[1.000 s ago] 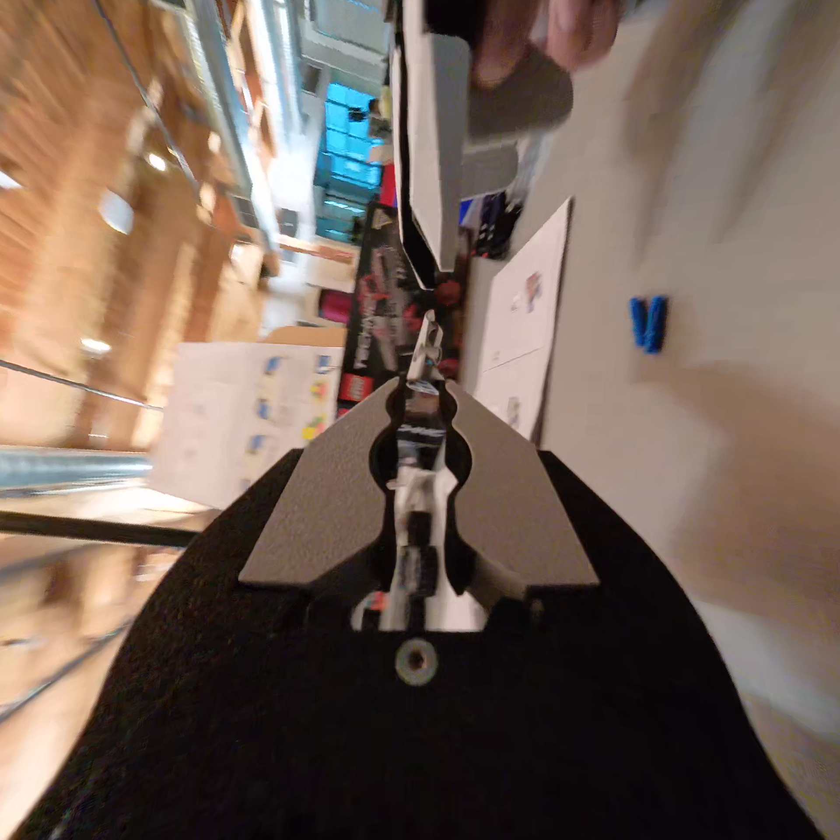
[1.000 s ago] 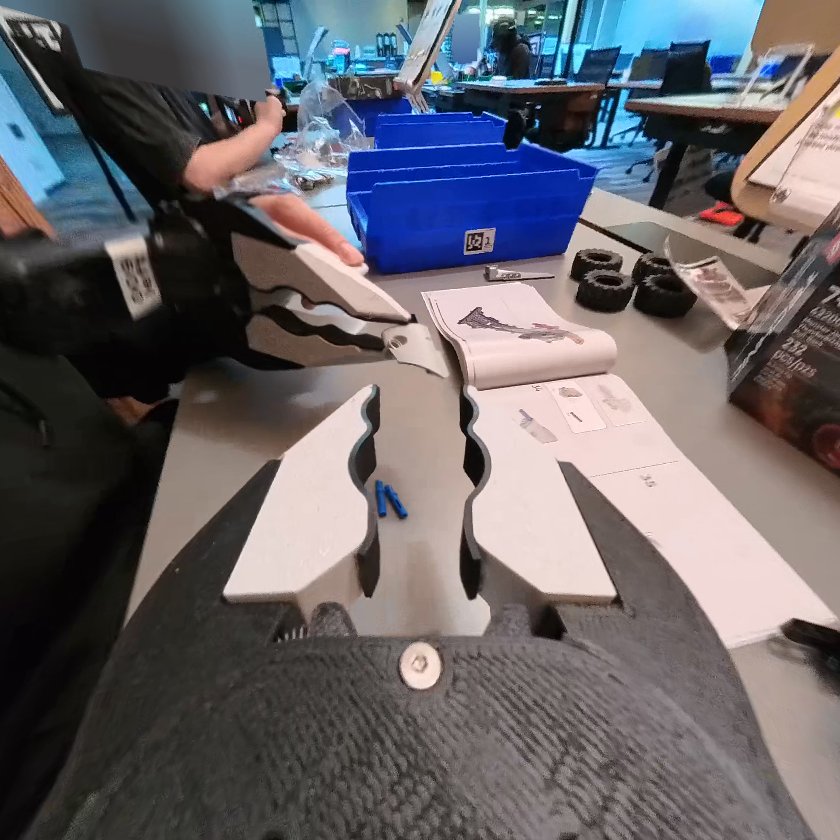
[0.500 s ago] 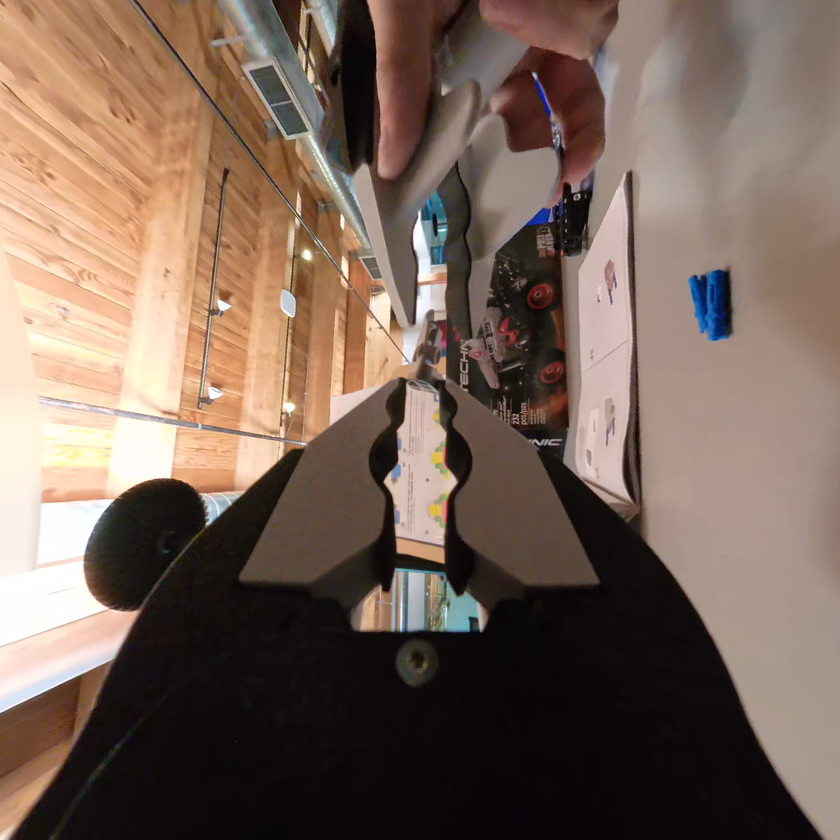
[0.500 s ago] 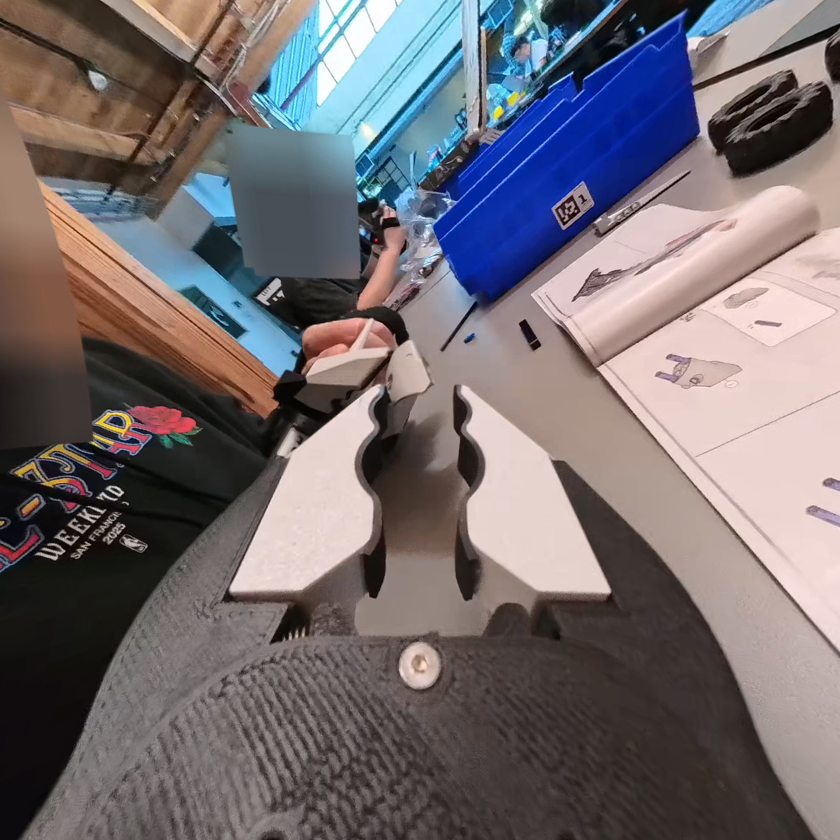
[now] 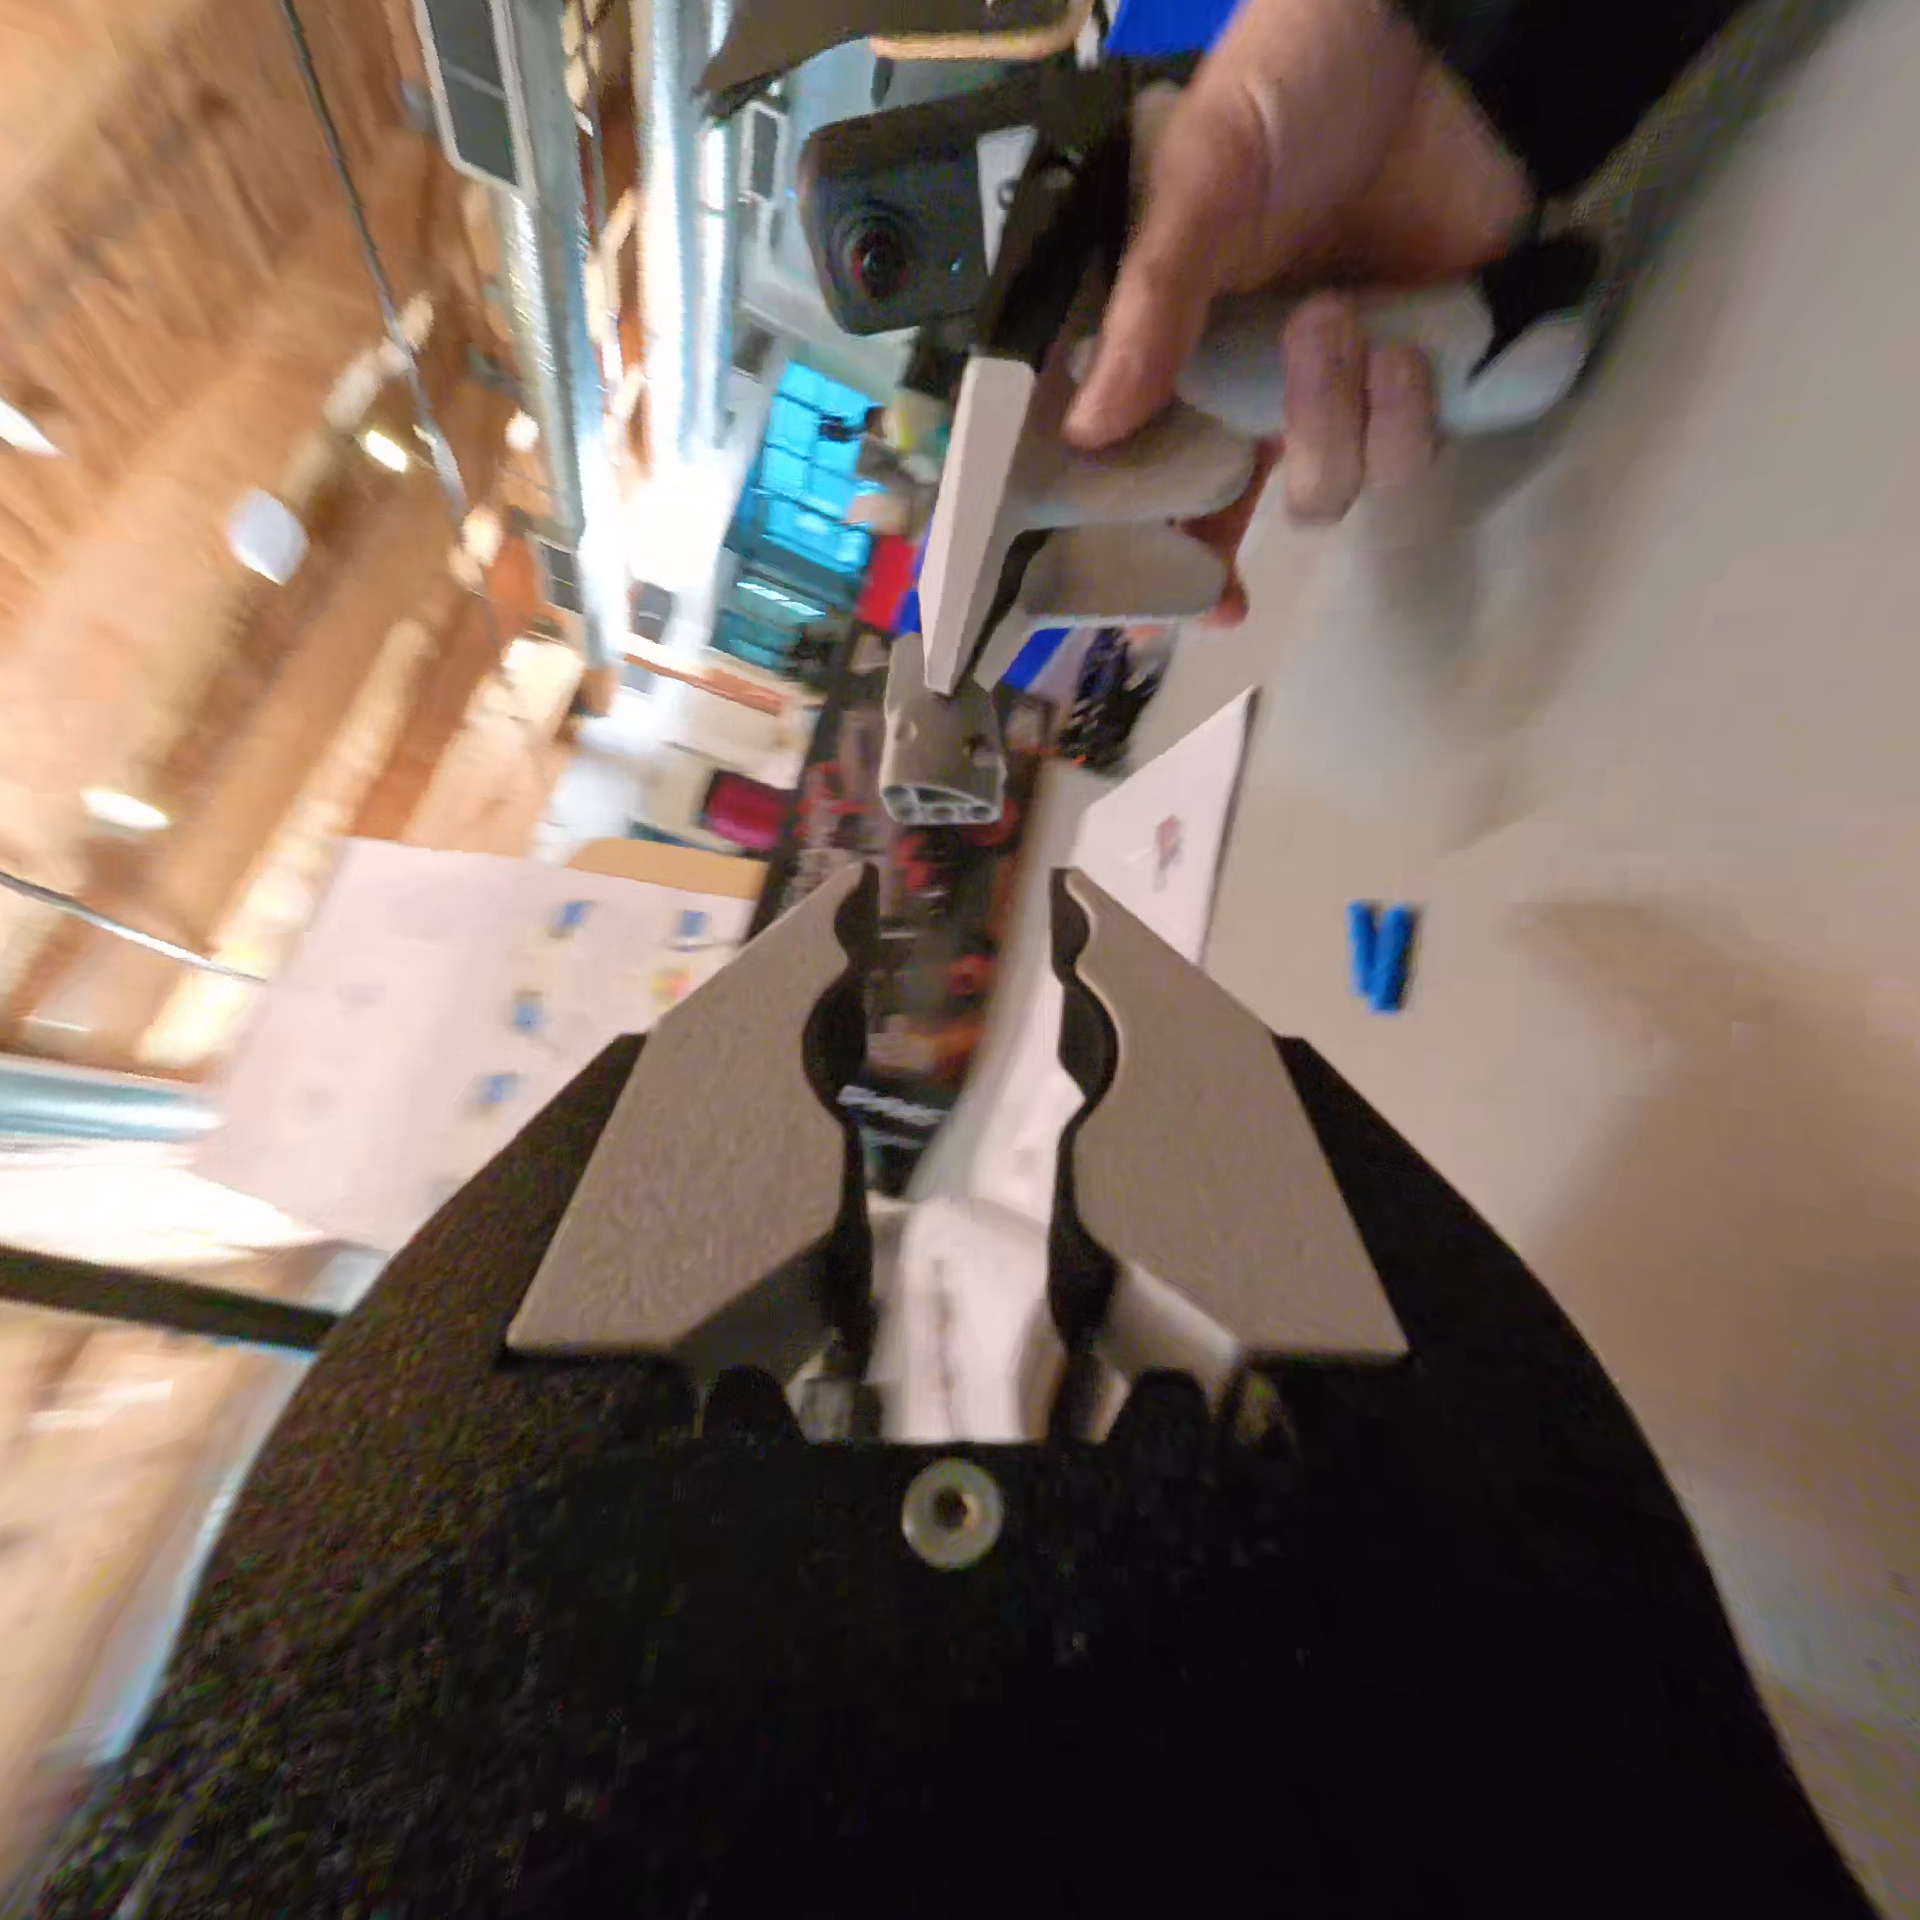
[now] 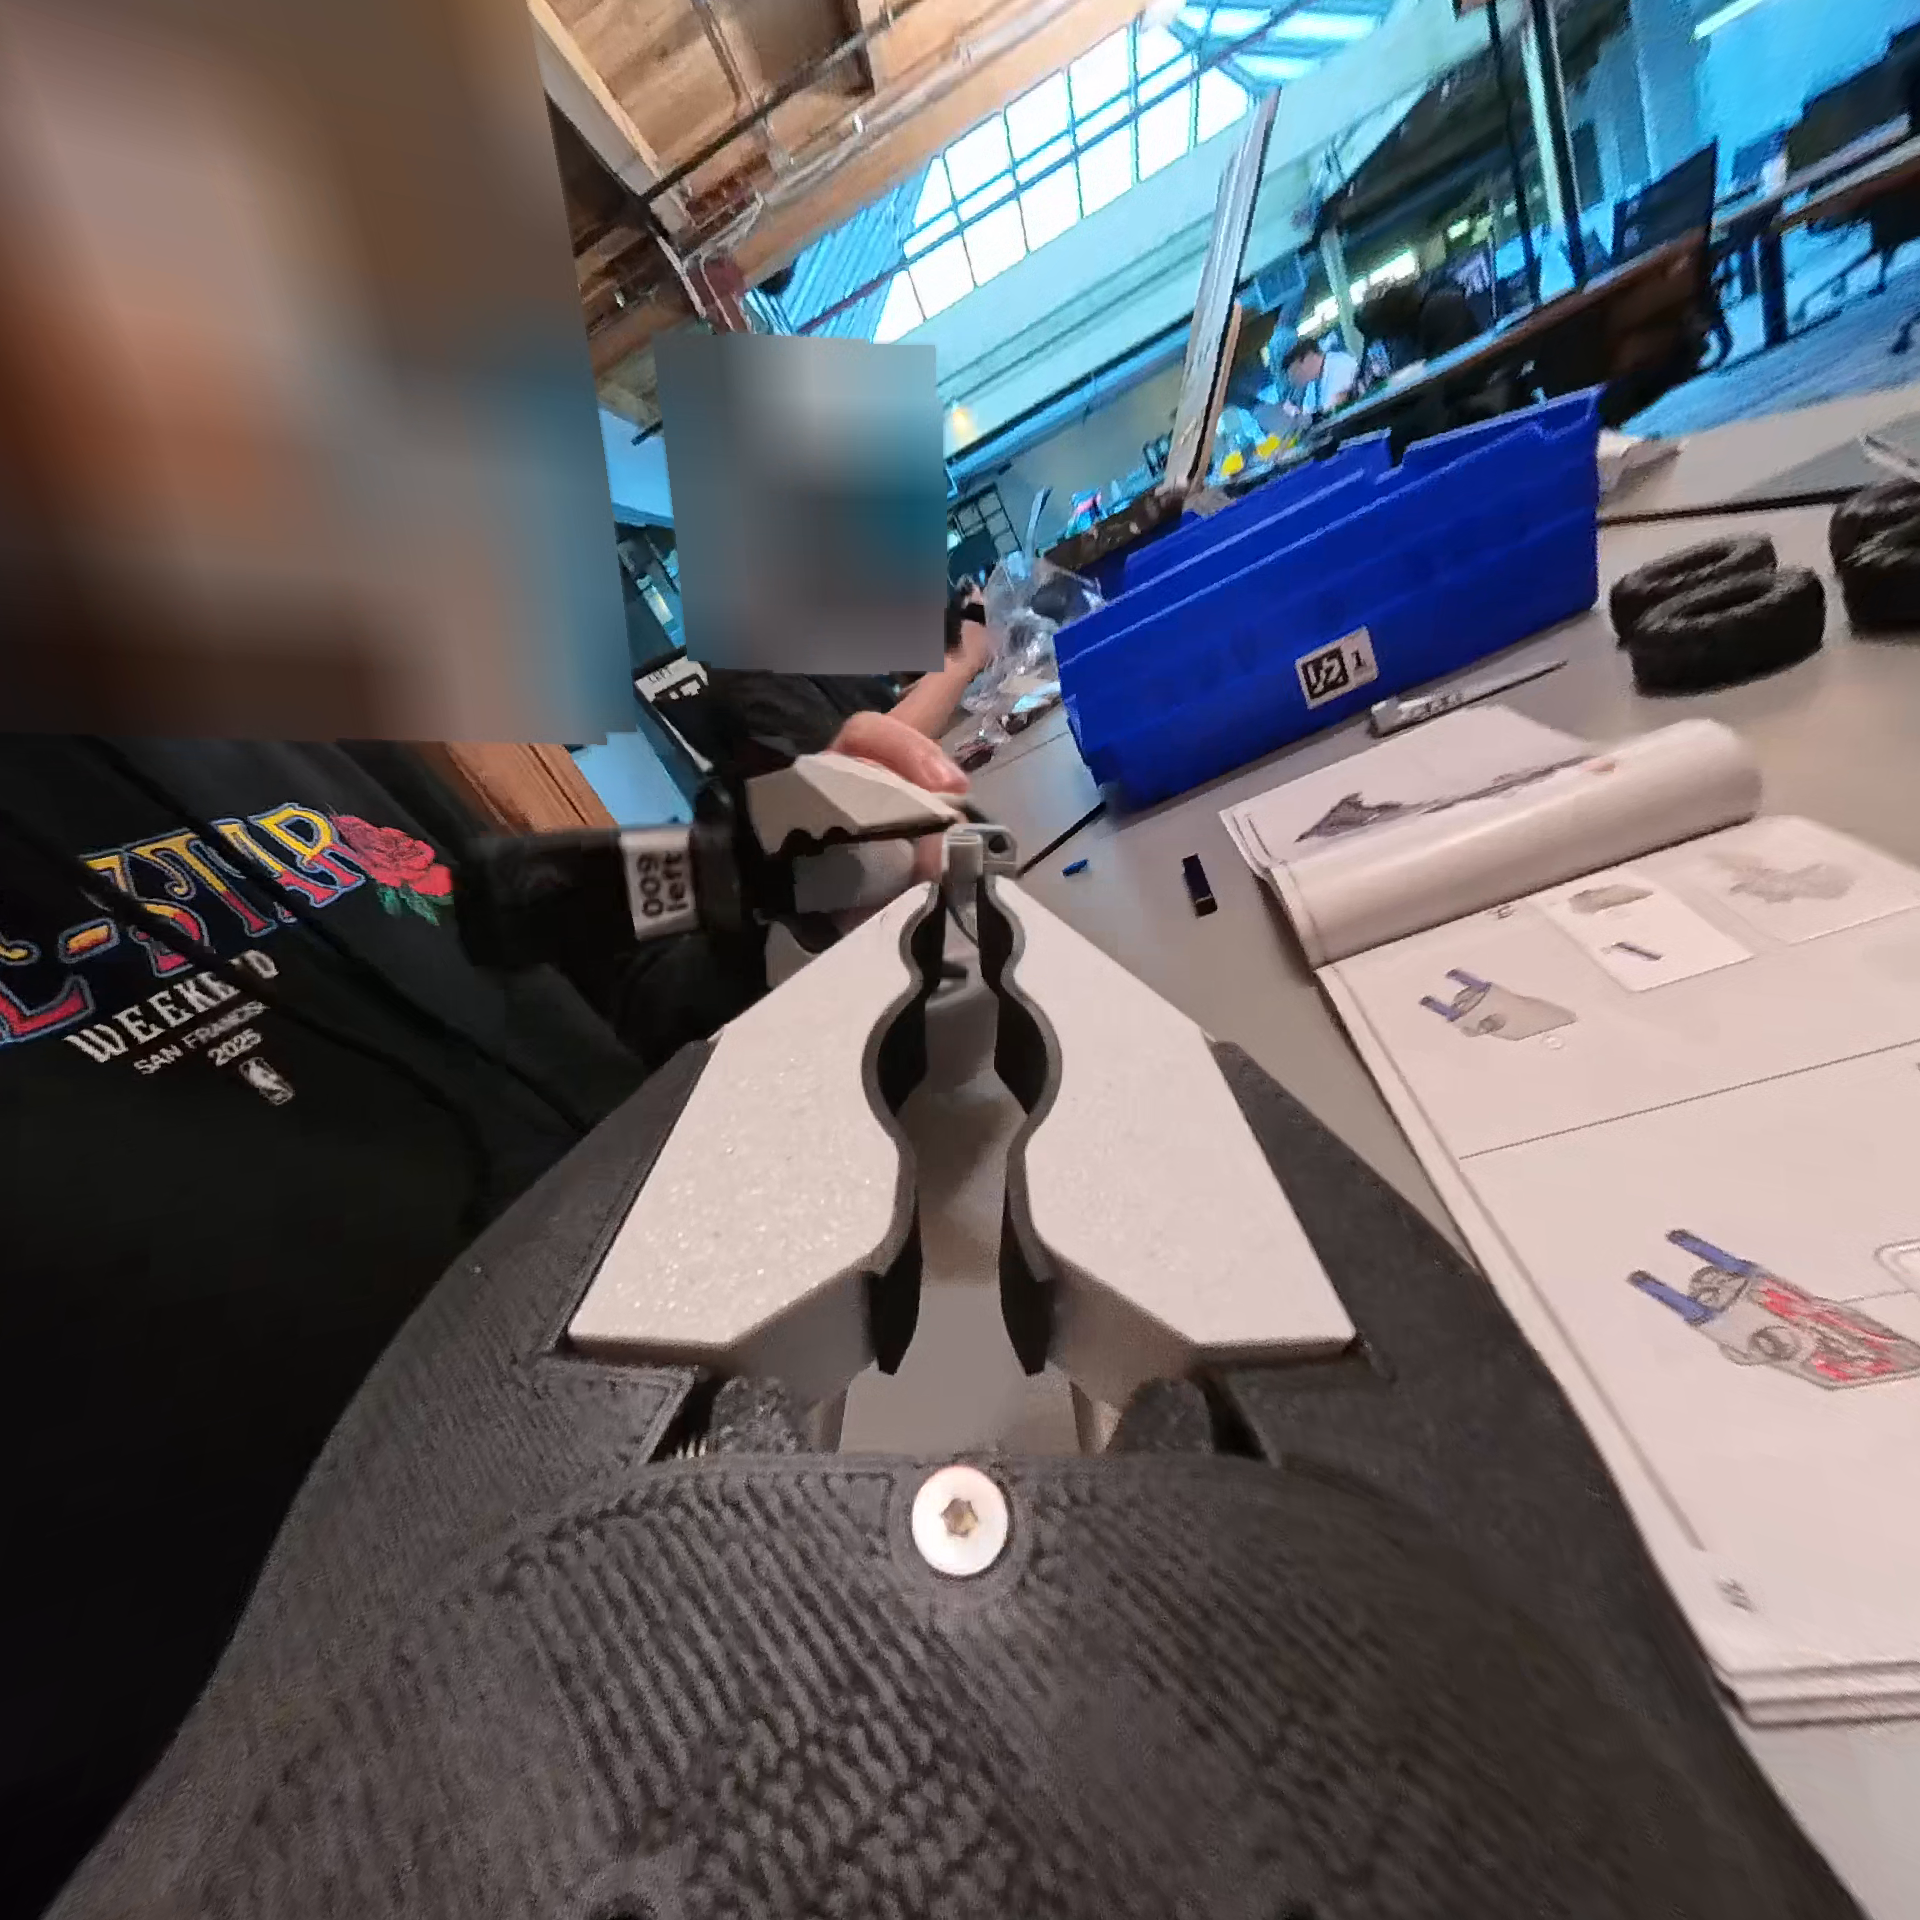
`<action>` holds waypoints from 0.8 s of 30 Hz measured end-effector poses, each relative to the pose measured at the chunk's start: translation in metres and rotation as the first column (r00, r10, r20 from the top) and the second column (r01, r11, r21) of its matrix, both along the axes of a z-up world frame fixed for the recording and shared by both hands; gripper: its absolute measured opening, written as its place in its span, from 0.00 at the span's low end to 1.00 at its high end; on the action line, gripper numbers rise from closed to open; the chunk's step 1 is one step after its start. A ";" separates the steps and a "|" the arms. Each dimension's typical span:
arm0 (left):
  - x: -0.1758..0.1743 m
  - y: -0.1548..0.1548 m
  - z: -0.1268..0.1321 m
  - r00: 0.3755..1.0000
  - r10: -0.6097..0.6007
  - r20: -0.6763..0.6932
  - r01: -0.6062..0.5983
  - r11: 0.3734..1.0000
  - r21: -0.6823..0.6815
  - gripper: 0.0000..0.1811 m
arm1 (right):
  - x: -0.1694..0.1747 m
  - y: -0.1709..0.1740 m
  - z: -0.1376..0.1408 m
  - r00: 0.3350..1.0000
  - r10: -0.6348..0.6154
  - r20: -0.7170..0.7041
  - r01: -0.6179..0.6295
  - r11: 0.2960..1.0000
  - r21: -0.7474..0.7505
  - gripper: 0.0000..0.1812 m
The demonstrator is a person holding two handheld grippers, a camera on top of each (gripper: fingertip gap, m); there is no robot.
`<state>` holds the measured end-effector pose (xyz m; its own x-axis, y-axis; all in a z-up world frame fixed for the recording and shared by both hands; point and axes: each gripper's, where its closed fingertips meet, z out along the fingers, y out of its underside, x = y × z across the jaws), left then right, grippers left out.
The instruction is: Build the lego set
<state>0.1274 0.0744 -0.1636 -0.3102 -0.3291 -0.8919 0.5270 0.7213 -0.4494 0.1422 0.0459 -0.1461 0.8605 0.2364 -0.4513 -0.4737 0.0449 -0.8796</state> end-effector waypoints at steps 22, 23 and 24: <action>-0.002 -0.026 0.022 0.541 -0.589 -0.600 -0.181 0.616 -0.767 0.05 | -0.016 -0.002 0.021 0.998 0.058 0.040 -0.064 0.985 0.158 0.00; -0.002 -0.026 0.023 0.537 -0.600 -0.594 -0.188 0.601 -0.777 0.05 | -0.016 -0.002 0.022 0.998 0.051 0.040 -0.057 0.985 0.165 0.00; -0.002 -0.027 0.024 0.527 -0.614 -0.588 -0.191 0.588 -0.786 0.04 | -0.015 -0.002 0.023 0.998 0.046 0.032 -0.051 0.983 0.174 0.02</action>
<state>0.1251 0.0473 -0.1393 -0.8391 -0.4728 0.2691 -0.2324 -0.1356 -0.9631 0.1269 0.0438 -0.1231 0.8575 0.3513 -0.3758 -0.4549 0.1768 -0.8728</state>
